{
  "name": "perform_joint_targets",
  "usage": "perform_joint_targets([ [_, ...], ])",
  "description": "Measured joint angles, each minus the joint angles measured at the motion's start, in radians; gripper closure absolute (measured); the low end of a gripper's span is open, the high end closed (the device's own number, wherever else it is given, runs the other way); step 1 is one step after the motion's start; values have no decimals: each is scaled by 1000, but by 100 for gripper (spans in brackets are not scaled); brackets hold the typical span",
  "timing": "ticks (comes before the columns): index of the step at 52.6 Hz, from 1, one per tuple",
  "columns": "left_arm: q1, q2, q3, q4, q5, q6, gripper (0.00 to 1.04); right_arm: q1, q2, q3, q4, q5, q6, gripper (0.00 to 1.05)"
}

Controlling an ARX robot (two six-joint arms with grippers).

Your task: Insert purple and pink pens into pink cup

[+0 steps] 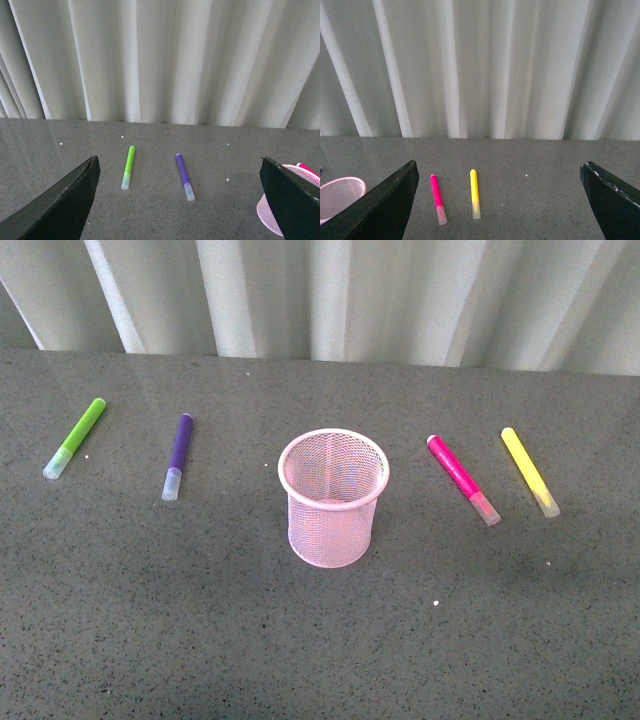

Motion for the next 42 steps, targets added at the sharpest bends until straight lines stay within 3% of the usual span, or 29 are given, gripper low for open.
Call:
perform_joint_targets([
  [31,0,2,1,-2,0,-2,7,0,0,0,0,0,0,7],
  [37,46,185,135,-292,51,-58,7,0,0,0,0,0,0,7],
  [42,90,352,205,-308,63,-71,7,0,0,0,0,0,0,7],
])
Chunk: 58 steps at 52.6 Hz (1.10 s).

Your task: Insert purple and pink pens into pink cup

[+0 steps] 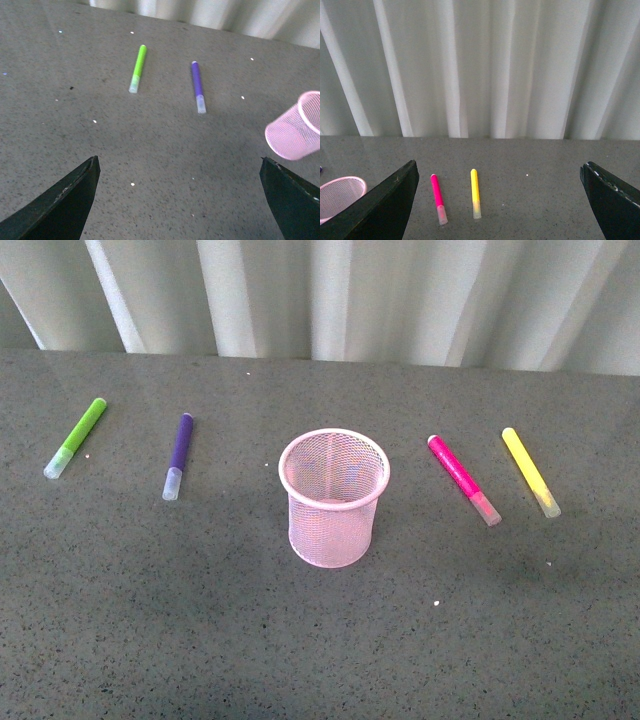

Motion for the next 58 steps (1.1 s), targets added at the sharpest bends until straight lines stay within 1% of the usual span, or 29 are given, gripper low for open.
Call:
perform_joint_targets([
  [3,3,116,51,85,-6,6,7,0,0,0,0,0,0,7],
  [7,-28,332,184,255,-6,36,7,0,0,0,0,0,0,7],
  [11,-53,477,293,310,8,52,7,0,0,0,0,0,0,7],
  [13,-71,580,372,321,-10,67,7,0,0,0,0,0,0,7],
  [15,-87,657,433,311,-13,74,7,0,0,0,0,0,0,7],
  [18,-109,788,537,265,19,75,7,0,0,0,0,0,0,7],
  [20,-124,864,598,237,17,74,7,0,0,0,0,0,0,7],
  [24,-166,1080,787,137,15,71,7,0,0,0,0,0,0,7],
  [30,-225,1370,1065,10,-40,75,7,0,0,0,0,0,0,7],
  [34,-252,1501,1171,-15,-68,72,7,0,0,0,0,0,0,7],
  [38,-269,1599,1214,-21,-76,66,7,0,0,0,0,0,0,7],
  [41,-275,1649,1216,-15,-90,66,7,0,0,0,0,0,0,7],
  [44,-276,1698,1216,4,-82,68,7,0,0,0,0,0,0,7],
  [51,-259,1773,1222,32,-85,72,7,0,0,0,0,0,0,7],
  [58,-242,1837,1279,8,-86,71,7,0,0,0,0,0,0,7],
])
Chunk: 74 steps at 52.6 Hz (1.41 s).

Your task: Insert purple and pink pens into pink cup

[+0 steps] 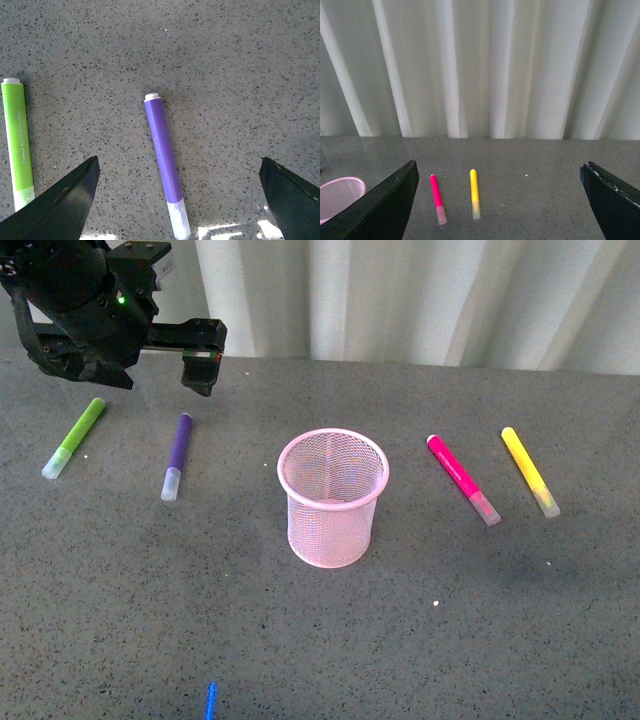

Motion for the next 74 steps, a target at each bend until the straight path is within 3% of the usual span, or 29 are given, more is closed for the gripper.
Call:
perform_joint_targets([
  [24,8,187,175,-53,-39,0,7,0,0,0,0,0,0,7],
  [49,-6,248,188,-23,-37,-3,7,0,0,0,0,0,0,7],
  [52,-8,253,188,-20,-37,-3,13,0,0,0,0,0,0,7],
  [62,-20,270,188,-2,-37,-2,49,0,0,0,0,0,0,7],
  [74,-28,272,187,10,-37,-6,84,0,0,0,0,0,0,7],
])
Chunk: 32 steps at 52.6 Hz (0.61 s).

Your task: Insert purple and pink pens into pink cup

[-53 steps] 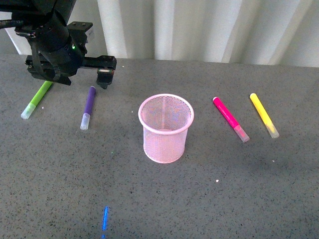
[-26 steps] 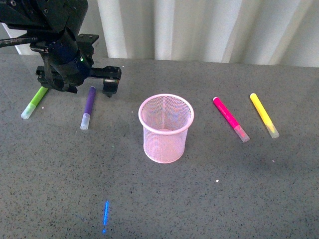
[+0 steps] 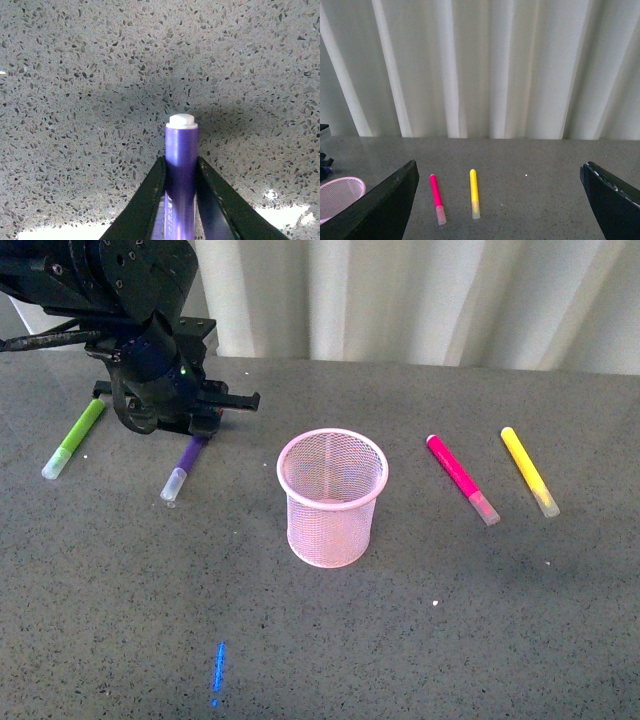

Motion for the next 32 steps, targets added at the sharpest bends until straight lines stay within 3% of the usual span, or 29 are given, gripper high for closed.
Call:
perform_joint_targets([
  [5,0,0,0,0,0,-6,92,0,0,0,0,0,0,7],
  [20,3,-13,-13,29,7,-47,92,0,0,0,0,0,0,7],
  [32,53,-220,-169,293,36,-130,92,0,0,0,0,0,0,7],
])
